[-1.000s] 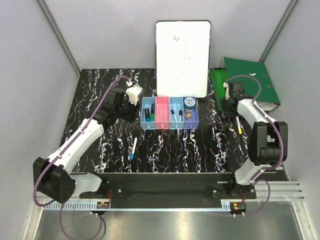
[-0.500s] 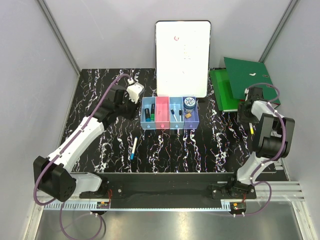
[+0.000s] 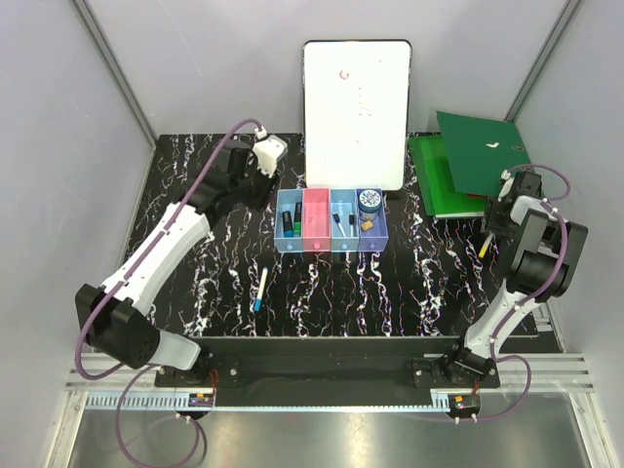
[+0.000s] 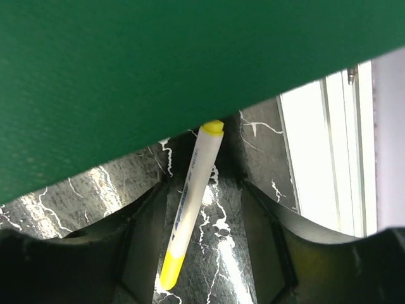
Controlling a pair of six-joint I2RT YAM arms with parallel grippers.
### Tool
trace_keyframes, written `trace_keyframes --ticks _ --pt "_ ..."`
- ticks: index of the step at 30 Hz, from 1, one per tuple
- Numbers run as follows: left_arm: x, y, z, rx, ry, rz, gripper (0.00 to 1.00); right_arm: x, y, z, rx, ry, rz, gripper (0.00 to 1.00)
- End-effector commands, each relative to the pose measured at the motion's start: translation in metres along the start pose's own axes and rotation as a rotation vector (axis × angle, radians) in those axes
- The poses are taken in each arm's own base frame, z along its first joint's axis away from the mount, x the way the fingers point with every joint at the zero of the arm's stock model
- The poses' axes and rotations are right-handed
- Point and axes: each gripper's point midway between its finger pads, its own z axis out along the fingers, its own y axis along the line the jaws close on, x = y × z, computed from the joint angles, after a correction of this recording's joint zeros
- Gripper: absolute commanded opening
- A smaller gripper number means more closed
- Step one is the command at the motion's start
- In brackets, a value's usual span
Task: Sort the stationery into containers
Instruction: Pick up the pen from the corner of the board.
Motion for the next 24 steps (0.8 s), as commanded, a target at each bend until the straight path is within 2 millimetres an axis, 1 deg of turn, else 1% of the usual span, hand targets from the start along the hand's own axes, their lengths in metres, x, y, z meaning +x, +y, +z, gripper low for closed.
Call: trace_keyframes --ticks 1,4,7,8,9,10,11,13,17,18,19,24 --pt "-0.030 0.011 -0.005 -0.034 -0.052 0.013 0.45 0.056 0.016 0.018 -0.077 0.158 -0.044 0.56" --pt "-0.034 0.012 -0.004 -0.039 -0.054 0.013 0.45 0.057 0.017 0.015 -0.086 0.165 -0.066 0.50" --pt "-0.038 0.012 -0.007 -0.040 -0.062 0.016 0.45 0.062 0.017 0.013 -0.088 0.178 -0.084 0.36" --pt "-0.039 0.013 -0.007 -0.040 -0.062 0.019 0.45 0.062 0.018 0.012 -0.092 0.179 -0.087 0.29" --pt "-0.040 0.013 -0.009 -0.043 -0.063 0.017 0.45 0.062 0.018 0.011 -0.090 0.178 -0.092 0.26" --pt "-0.041 0.013 -0.009 -0.044 -0.067 0.019 0.45 0.064 0.019 0.011 -0.090 0.182 -0.095 0.19" --pt "-0.042 0.014 -0.010 -0.045 -0.070 0.019 0.45 0.065 0.019 0.011 -0.090 0.187 -0.098 0.09" --pt "-0.042 0.014 -0.012 -0.047 -0.071 0.021 0.45 0.065 0.019 0.010 -0.090 0.187 -0.107 0.00" --pt "-0.044 0.014 -0.015 -0.049 -0.081 0.025 0.45 0.065 0.019 0.004 -0.088 0.174 -0.130 0.00" --pt "-0.045 0.014 -0.016 -0.051 -0.083 0.025 0.45 0.068 0.020 0.002 -0.092 0.180 -0.142 0.00" --pt "-0.045 0.015 -0.016 -0.054 -0.084 0.026 0.45 0.064 0.020 -0.002 -0.091 0.161 -0.150 0.00" --pt "-0.048 0.015 -0.022 -0.056 -0.099 0.024 0.45 0.057 0.029 -0.022 -0.114 0.113 -0.190 0.00"
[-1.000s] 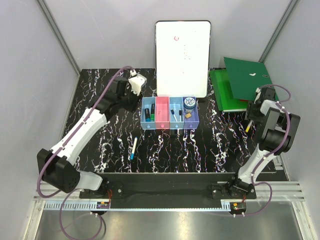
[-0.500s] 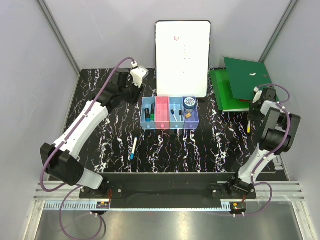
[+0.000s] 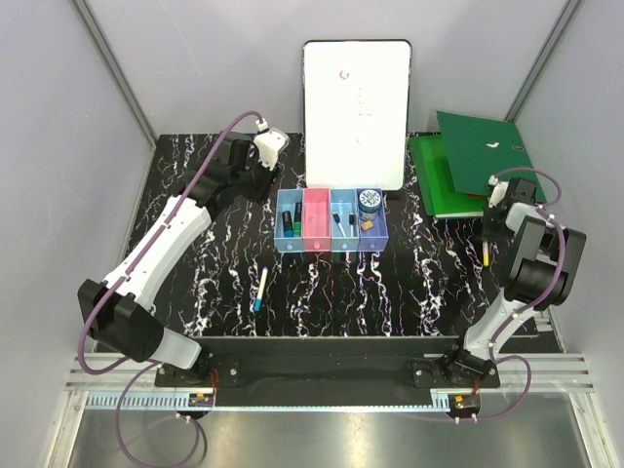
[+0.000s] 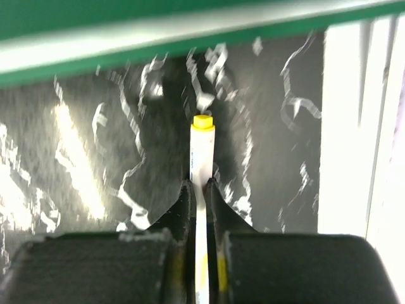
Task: Sort the stationery into containers
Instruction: Pick up the pen from the corner of the board.
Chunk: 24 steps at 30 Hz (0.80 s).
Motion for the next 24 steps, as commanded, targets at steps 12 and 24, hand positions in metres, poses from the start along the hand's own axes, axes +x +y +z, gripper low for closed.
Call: trace_keyframes --ticks 12,24 --pt "-0.026 0.005 -0.033 -0.037 -0.111 0.006 0.45 -0.015 0.041 -0.078 -0.130 -0.007 -0.126 0.00" --pt "-0.005 -0.001 -0.031 -0.022 -0.086 -0.004 0.45 -0.090 0.111 -0.157 -0.288 -0.143 -0.173 0.00"
